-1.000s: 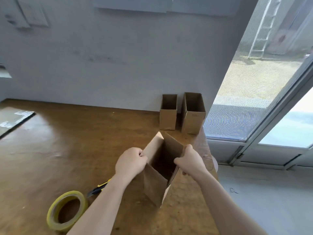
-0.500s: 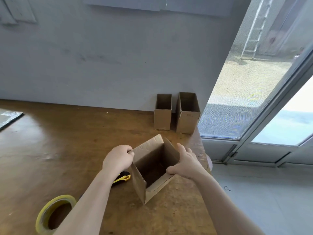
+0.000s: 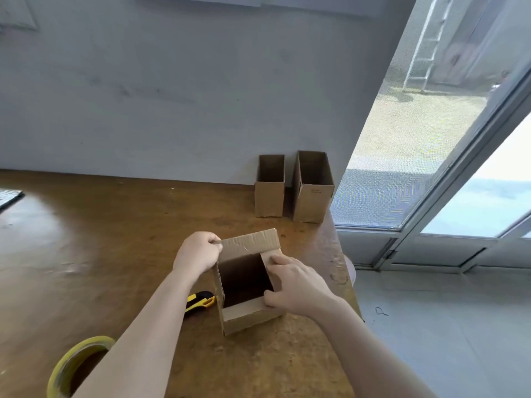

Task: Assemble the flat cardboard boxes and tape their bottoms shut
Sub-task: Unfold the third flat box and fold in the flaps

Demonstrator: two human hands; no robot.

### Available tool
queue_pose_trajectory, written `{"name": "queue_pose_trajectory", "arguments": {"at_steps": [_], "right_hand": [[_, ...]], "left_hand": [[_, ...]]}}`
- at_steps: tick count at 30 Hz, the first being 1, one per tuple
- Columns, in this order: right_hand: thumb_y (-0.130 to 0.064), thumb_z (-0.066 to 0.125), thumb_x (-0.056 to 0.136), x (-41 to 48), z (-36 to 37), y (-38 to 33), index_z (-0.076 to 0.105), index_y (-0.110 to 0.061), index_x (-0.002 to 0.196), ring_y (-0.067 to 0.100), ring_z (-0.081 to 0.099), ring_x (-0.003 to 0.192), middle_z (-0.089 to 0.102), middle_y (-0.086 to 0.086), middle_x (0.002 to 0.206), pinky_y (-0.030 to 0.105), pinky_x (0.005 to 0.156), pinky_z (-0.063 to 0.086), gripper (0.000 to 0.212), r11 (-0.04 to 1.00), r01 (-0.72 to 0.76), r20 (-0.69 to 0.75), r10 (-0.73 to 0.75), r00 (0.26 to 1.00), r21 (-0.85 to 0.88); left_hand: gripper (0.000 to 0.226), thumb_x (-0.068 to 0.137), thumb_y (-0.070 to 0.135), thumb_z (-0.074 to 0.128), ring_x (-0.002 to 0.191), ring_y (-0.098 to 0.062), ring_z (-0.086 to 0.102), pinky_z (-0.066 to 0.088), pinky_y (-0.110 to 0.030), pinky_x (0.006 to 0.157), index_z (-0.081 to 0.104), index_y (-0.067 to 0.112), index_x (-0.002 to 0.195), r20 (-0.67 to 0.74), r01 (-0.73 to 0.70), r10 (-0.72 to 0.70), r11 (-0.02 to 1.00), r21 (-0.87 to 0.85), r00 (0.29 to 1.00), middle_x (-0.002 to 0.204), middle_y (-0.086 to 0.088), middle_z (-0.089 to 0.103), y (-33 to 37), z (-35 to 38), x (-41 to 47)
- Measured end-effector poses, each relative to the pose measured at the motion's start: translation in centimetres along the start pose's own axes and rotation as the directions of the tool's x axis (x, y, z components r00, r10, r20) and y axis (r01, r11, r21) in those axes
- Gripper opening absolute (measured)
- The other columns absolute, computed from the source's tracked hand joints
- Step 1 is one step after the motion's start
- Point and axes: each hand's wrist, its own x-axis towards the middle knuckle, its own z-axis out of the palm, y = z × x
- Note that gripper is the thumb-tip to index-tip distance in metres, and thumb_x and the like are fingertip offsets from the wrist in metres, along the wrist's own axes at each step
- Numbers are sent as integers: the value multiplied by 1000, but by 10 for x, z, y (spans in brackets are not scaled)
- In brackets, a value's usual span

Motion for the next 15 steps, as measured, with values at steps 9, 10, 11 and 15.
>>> {"name": "queue_pose_trajectory", "arguments": {"at_steps": [9, 10, 11, 15], "right_hand": [[-83, 42, 77, 10, -9, 5, 64, -16, 122, 15, 35, 128, 44, -8, 139, 35, 94, 42, 84, 1000, -21, 156, 25, 987, -22], [-84, 46, 74, 9, -11, 6, 62, -16, 124, 16, 32, 129, 41, -8, 140, 36, 97, 43, 86, 1000, -9, 178, 11, 984, -9], [-84, 50, 73, 8, -11, 7, 61, -16, 126, 17, 30, 130, 40, -8, 141, 39, 99, 42, 87, 1000, 4, 192, -3, 981, -5], [-79, 53, 76, 10, -12, 8, 60, -18, 130, 17, 28, 129, 40, -7, 141, 40, 100, 43, 82, 1000, 8, 184, -6, 983, -9]], "left_hand": [[17, 99, 17, 53, 91, -14, 59, 45, -29, 71, 70, 17, 98, -63, -22, 5, 964, -266, 998, 100, 1, 67, -5, 11, 0], [20, 100, 23, 51, 90, -12, 59, 44, -28, 73, 70, 17, 98, -73, -19, -6, 939, -343, 997, 101, 1, 67, -8, 13, -3], [26, 102, 30, 48, 91, -11, 59, 45, -29, 78, 71, 17, 98, -78, -7, -30, 904, -428, 997, 101, 1, 68, -11, 15, -6], [41, 104, 41, 35, 101, -18, 63, 48, -36, 91, 71, 21, 103, -2, 36, -53, 696, -717, 999, 106, -3, 71, -24, 20, -22]]}}
